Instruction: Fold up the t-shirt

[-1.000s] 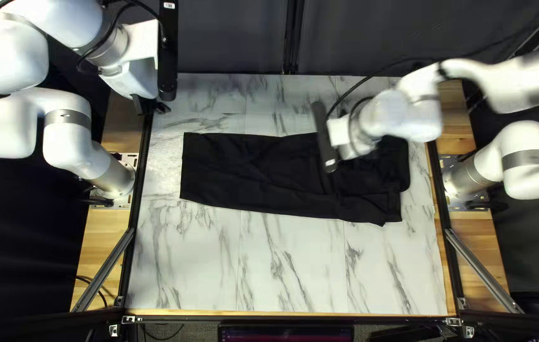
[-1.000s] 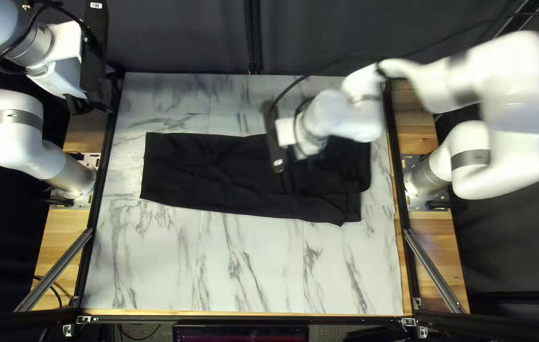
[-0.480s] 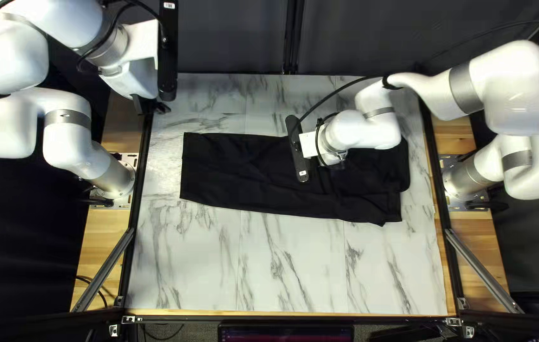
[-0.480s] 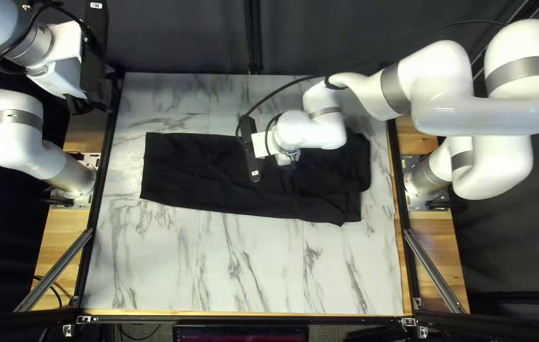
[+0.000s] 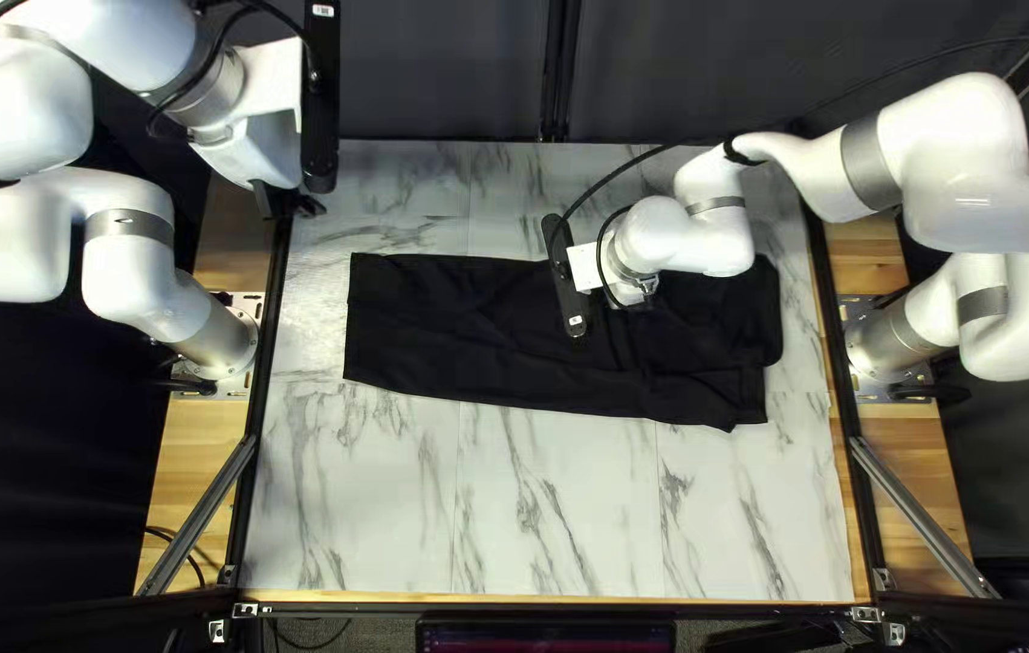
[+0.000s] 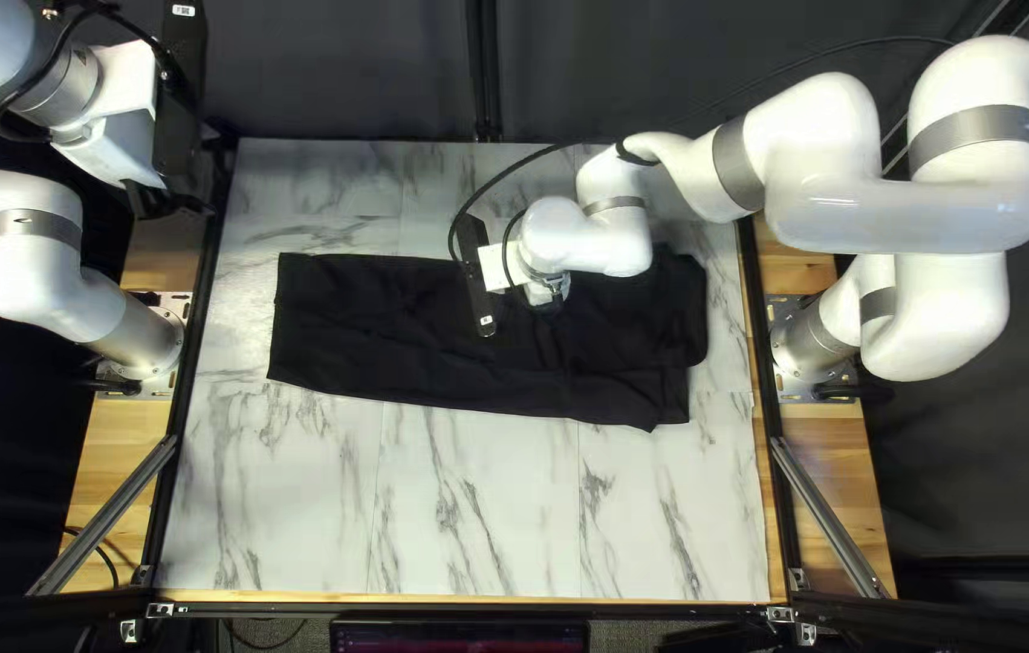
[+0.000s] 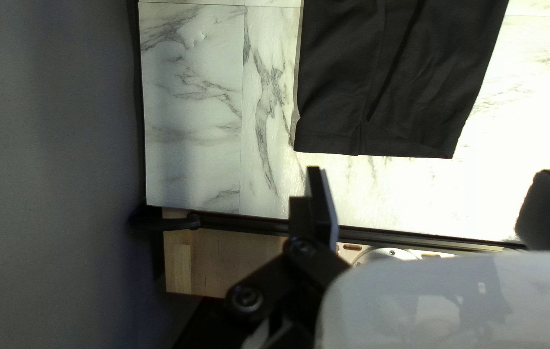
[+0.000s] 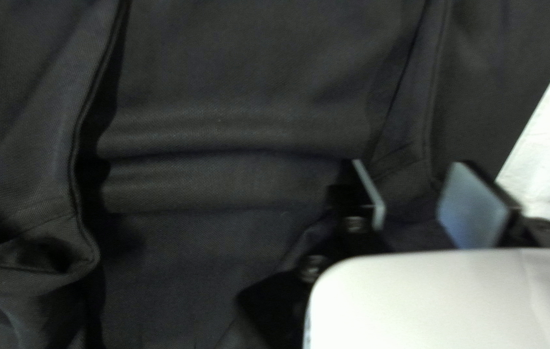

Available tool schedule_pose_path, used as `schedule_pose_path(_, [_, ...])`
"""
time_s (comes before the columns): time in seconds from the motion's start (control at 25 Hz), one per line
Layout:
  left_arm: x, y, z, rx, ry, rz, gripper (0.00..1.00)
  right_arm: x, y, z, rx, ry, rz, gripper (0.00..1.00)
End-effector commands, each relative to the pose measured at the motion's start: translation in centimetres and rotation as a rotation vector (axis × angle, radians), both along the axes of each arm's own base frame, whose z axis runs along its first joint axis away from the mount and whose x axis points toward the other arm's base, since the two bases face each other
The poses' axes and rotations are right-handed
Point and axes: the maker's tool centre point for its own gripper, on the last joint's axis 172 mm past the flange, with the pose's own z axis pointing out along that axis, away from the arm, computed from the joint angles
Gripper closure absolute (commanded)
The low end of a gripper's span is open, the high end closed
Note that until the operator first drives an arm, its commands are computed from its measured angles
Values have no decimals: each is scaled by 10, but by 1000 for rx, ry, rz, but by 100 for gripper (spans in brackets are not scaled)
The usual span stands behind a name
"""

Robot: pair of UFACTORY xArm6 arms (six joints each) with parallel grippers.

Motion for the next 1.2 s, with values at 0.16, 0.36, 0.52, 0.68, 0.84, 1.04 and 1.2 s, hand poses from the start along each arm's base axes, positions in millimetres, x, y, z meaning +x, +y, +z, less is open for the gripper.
schedule_pose_path(0.16, [0,0,0,0,0,0,0,-4,10,16,-25,-5,-1,100])
schedule_pose_path(0.36, [0,0,0,0,0,0,0,-10,18,21,-35,-5,0,100])
schedule_pose_path(0.52, [0,0,0,0,0,0,0,-12,26,29,-45,-12,0,100])
schedule_pose_path(0.68, [0,0,0,0,0,0,0,-14,28,31,-51,-12,0,100])
schedule_pose_path(0.84, [0,0,0,0,0,0,0,-15,30,27,-50,-4,3,100])
schedule_pose_path(1.04, [0,0,0,0,0,0,0,-14,30,17,-41,12,9,100])
schedule_pose_path(1.2, [0,0,0,0,0,0,0,-14,33,16,-32,16,10,0])
